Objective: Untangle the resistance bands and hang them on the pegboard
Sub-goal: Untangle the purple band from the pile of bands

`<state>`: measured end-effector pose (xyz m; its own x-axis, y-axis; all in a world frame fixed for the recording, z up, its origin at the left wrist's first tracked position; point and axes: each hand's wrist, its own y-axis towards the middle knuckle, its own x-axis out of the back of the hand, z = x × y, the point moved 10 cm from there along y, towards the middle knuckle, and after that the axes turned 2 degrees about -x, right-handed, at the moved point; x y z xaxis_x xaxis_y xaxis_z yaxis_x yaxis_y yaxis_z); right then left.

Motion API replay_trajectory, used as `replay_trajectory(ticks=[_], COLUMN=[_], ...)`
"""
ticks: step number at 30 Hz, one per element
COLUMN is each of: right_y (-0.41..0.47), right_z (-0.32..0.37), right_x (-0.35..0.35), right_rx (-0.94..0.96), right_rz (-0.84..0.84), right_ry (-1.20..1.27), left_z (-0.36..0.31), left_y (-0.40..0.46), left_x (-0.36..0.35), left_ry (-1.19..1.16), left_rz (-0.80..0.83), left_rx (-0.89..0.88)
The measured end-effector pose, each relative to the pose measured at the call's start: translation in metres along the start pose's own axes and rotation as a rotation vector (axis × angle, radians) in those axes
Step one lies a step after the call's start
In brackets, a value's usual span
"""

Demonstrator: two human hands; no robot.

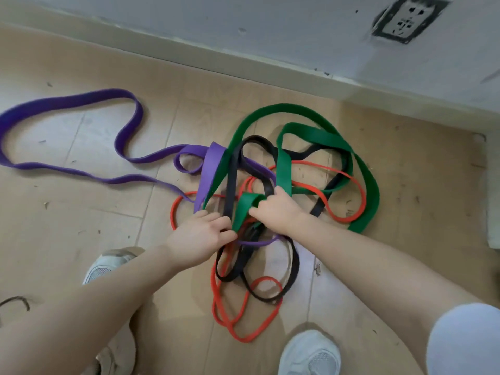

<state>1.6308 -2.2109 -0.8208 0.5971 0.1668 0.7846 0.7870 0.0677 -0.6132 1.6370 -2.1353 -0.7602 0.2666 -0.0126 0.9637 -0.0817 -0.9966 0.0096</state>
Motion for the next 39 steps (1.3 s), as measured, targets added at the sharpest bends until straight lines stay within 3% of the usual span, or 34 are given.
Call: replay_trajectory(ticks=[5, 8, 12, 14, 16, 18, 20, 22, 24, 27, 29, 31, 35, 37, 39], right_y=[-0.03, -0.082, -0.149, -0.169, -0.171, -0.16, -0.147, -0.127, -0.094, -0.043, -0.023, -0.013, -0.029, -0.06, -0.091], right_z=[-0.095, -0.169, -0.24, -0.258, -0.256, -0.235, -0.209, -0.191, -0.163, -0.101, -0.095, -0.108, -0.158, -0.208, -0.251], right_x=[0.065, 0.08, 0.056, 0.037, 0.011, -0.018, -0.033, -0.014, 0.022, 0.027, 0.008, 0.005, 0.041, 0.036, 0.008], right_rx=[-0.324, -0.567, -1.005, -1.211, -1.335, -1.333, -1.312, -1.164, -0.802, -0.235, -0.147, -0.179, -0.346, -0.607, -0.922], right_rz=[-0.353, -0.666, -0.91, -0.842, -0.544, -0.27, -0.149, -0.254, -0.419, -0.26, -0.122, -0.099, -0.364, -0.386, -0.25], right_ry=[0.704, 1.152, 1.414, 1.325, 1.14, 1.057, 0.975, 0.733, 0.527, 0.158, -0.024, -0.141, -0.164, -0.027, 0.165], left_z=[0.028, 0.037, 0.047, 0.047, 0.047, 0.04, 0.033, 0.031, 0.036, 0.039, 0.038, 0.04, 0.06, 0.07, 0.075], left_y=[-0.003, 0.002, 0.033, 0.048, 0.059, 0.068, 0.072, 0.07, 0.062, 0.052, 0.051, 0.052, 0.054, 0.054, 0.059], left_x=[0.047, 0.072, 0.098, 0.099, 0.09, 0.076, 0.059, 0.038, 0.023, 0.014, 0.013, 0.012, 0.021, 0.021, 0.016], left_ry=[-0.047, -0.026, -0.045, -0.031, -0.028, -0.036, -0.038, -0.079, -0.108, -0.136, -0.186, -0.234, -0.329, -0.391, -0.451], left_rz=[-0.226, -0.27, -0.261, -0.247, -0.187, -0.132, -0.084, -0.033, -0.029, -0.029, -0.03, -0.032, -0.142, -0.183, -0.189], left_rx=[0.07, 0.075, 0.111, 0.092, 0.096, 0.094, 0.101, 0.115, 0.131, 0.135, 0.123, 0.135, 0.282, 0.398, 0.491])
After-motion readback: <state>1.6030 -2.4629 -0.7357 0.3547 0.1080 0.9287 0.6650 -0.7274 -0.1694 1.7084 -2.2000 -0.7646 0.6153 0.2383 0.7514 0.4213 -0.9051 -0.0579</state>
